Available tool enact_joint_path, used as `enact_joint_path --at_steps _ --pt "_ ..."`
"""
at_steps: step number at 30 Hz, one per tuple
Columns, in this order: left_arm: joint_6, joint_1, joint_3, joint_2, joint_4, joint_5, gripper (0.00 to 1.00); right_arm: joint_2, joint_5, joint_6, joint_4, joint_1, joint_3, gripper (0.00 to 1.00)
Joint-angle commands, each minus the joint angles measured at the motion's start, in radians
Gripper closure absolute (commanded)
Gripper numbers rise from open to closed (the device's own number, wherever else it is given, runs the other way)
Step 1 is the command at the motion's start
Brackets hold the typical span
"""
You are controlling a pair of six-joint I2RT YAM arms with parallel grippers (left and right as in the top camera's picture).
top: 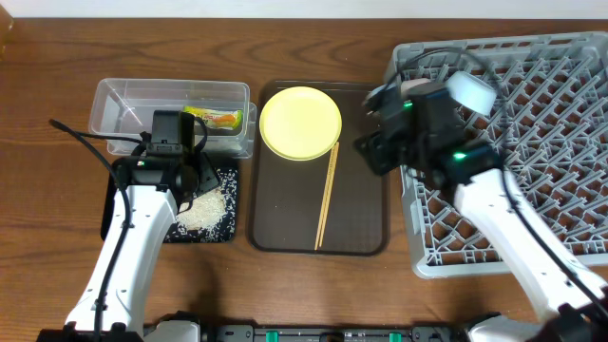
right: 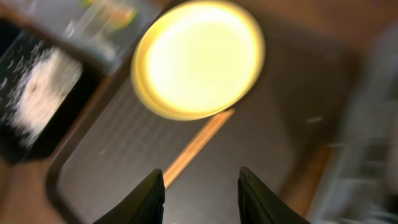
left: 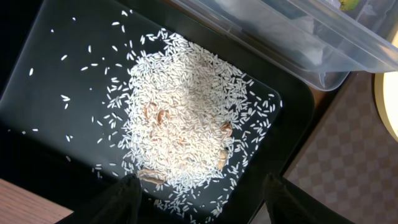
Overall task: Sort waste into correct bins and load items into the dishwasher rack
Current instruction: 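Reach the right gripper to the wooden chopsticks and grasp them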
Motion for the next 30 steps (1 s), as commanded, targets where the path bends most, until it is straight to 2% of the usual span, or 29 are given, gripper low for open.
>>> enact_joint_path --at_steps 1,8,14,17,30 --pt "-0.005 0.004 -0.006 -0.005 0.001 -0.019 0.34 0.07 0.044 0.087 -0.019 0.08 0.0 0.65" --pt "-0.005 0.004 -0.006 -0.005 0.001 -0.019 0.34 0.212 0.19 0.277 -0.023 0.198 0.0 0.66" --pt "-0.005 0.004 -0.006 -0.005 0.003 -0.019 0.34 0.309 0.296 0.4 -0.023 0.247 0.0 0.7" --pt "-0.005 0.004 -0.006 -0.005 0.003 -0.019 0.34 0.351 0.332 0.452 -0.021 0.259 0.0 0.69" --pt "-0.006 0.004 -0.006 -0.005 0.004 -0.019 0.34 0.384 0.365 0.508 0.004 0.262 0.0 0.7"
